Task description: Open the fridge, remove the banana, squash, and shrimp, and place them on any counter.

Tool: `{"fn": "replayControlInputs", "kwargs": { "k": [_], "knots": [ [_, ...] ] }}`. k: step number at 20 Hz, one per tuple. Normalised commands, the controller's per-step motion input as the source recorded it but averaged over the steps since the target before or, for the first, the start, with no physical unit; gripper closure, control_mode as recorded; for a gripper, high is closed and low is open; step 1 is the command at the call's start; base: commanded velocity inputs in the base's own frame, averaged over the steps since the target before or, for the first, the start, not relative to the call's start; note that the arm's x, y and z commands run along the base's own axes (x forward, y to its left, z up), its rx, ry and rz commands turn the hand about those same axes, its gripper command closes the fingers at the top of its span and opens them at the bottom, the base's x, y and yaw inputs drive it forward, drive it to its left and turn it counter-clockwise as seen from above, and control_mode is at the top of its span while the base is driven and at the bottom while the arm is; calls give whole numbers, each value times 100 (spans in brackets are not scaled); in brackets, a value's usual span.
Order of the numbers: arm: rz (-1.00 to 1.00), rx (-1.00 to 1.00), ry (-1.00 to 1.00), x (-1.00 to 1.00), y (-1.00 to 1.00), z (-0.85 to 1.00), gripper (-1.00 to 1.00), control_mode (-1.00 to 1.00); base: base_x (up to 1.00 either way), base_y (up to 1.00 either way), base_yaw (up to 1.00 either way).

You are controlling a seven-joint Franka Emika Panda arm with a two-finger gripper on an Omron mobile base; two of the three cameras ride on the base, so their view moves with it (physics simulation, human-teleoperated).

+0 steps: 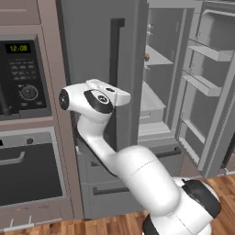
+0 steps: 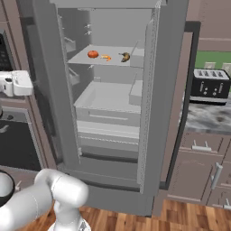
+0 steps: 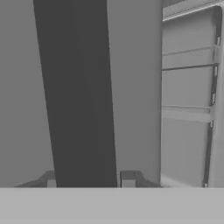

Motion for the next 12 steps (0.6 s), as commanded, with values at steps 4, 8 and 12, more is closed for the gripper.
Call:
{"fn": "replayControlInputs", "kwargs": {
  "k": [4,8,12],
  "knots": [
    [-23,0,0,8,43,-21,-100,-100,0,0,0],
    [-13,0,0,30,3,-24,-100,-100,0,0,0],
    [-4,0,-1,-2,2,-14,-100,-100,0,0,0]
  ]
}}
